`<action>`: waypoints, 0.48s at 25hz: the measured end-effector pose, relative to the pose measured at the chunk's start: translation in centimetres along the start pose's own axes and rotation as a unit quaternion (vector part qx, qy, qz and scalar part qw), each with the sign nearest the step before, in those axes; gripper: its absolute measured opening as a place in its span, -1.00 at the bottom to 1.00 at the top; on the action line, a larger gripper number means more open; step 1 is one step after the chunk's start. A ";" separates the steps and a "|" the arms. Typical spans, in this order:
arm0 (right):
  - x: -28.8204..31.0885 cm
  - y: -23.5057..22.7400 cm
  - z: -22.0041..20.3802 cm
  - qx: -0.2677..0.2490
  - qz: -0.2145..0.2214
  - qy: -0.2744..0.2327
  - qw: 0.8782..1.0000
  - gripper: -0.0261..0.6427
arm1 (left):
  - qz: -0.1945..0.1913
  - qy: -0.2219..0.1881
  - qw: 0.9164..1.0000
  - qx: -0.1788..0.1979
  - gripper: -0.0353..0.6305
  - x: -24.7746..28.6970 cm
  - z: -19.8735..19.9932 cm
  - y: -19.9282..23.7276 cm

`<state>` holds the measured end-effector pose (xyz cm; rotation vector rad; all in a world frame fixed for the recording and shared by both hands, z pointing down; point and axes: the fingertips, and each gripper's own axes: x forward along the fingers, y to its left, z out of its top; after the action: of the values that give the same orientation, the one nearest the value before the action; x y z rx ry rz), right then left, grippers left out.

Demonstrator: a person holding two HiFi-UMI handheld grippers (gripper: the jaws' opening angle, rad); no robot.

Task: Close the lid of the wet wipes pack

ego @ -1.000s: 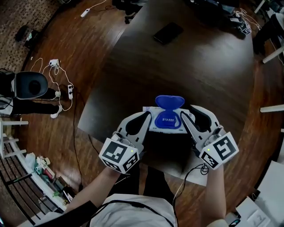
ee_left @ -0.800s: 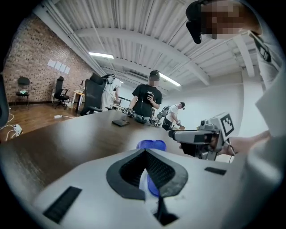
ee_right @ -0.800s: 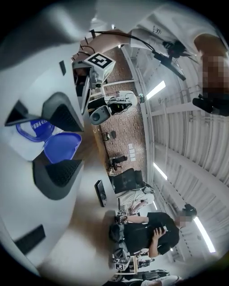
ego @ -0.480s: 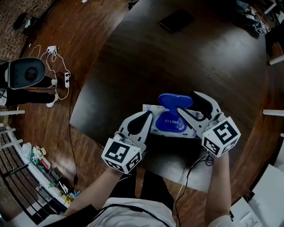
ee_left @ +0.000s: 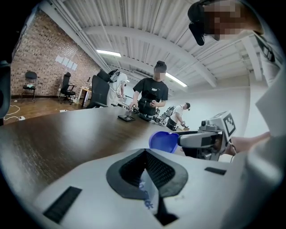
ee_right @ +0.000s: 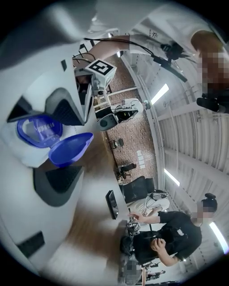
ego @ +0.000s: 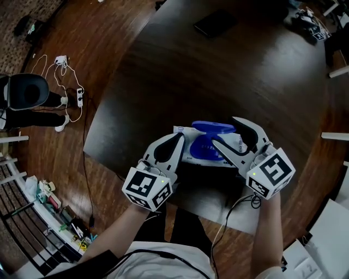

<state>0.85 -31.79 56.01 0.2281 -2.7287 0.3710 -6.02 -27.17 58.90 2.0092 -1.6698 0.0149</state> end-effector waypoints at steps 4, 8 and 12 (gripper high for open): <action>-0.9 1.7 -0.1 -0.007 0.003 0.003 1.000 -0.12 | -0.005 -0.002 1.000 0.002 -0.89 -0.2 0.4 -0.3; -1.8 3.3 -0.4 -0.005 0.004 0.005 1.000 -0.12 | -0.010 -0.007 1.000 0.005 -0.89 -0.5 0.9 -0.7; -2.1 4.9 -1.1 -0.003 0.009 0.011 1.000 -0.12 | -0.015 -0.008 1.000 0.010 -0.89 -0.9 1.0 -0.8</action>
<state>2.16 -26.57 55.12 0.1971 -2.7119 0.3671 -5.79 -26.62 57.45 2.0530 -1.6560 0.0056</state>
